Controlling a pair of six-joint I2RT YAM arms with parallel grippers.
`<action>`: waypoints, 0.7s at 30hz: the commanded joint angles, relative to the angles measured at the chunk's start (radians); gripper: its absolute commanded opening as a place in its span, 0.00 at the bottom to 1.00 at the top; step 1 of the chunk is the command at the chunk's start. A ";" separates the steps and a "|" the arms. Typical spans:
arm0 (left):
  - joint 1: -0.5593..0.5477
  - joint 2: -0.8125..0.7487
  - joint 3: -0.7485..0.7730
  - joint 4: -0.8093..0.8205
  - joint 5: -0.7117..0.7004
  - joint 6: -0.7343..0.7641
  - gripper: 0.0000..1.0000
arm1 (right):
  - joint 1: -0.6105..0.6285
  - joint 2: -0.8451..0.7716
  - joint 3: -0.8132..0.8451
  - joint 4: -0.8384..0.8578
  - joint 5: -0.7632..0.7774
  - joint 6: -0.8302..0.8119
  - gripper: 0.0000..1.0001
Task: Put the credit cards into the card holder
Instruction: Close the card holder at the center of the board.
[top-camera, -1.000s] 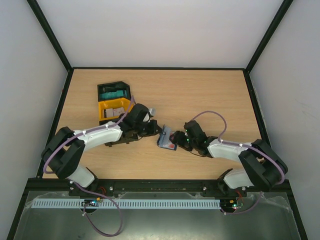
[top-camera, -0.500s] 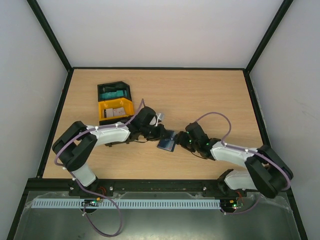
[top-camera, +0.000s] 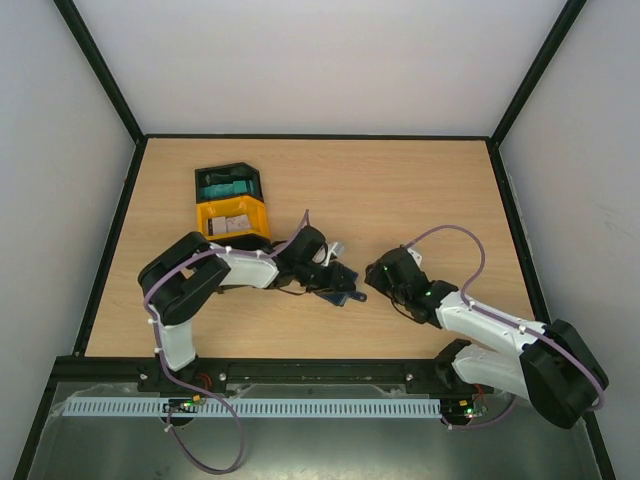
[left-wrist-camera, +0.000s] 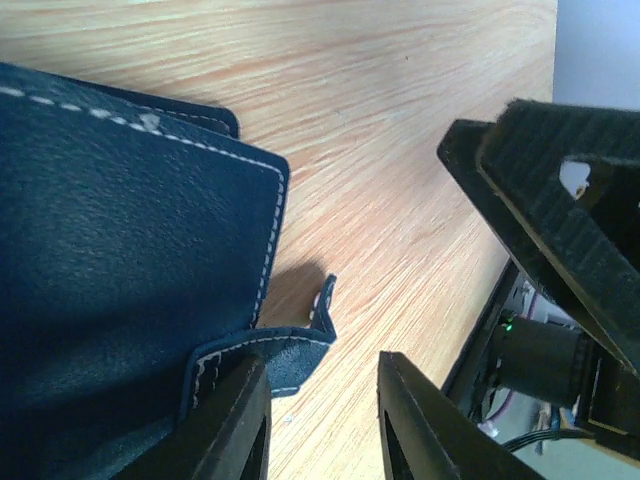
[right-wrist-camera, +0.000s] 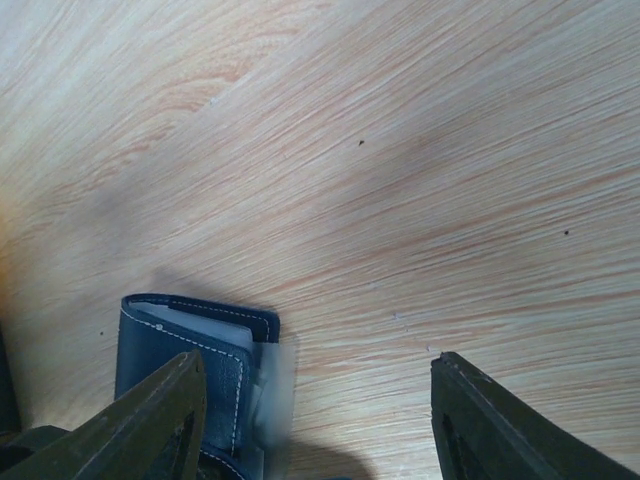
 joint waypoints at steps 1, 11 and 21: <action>-0.013 0.006 0.039 -0.056 -0.023 0.053 0.35 | 0.002 0.023 0.029 -0.036 -0.013 -0.020 0.61; -0.008 -0.154 0.053 -0.166 -0.018 0.113 0.53 | 0.002 0.061 0.105 -0.047 -0.105 -0.106 0.55; 0.087 -0.272 0.008 -0.328 -0.218 0.147 0.52 | 0.023 0.160 0.184 -0.045 -0.208 -0.179 0.38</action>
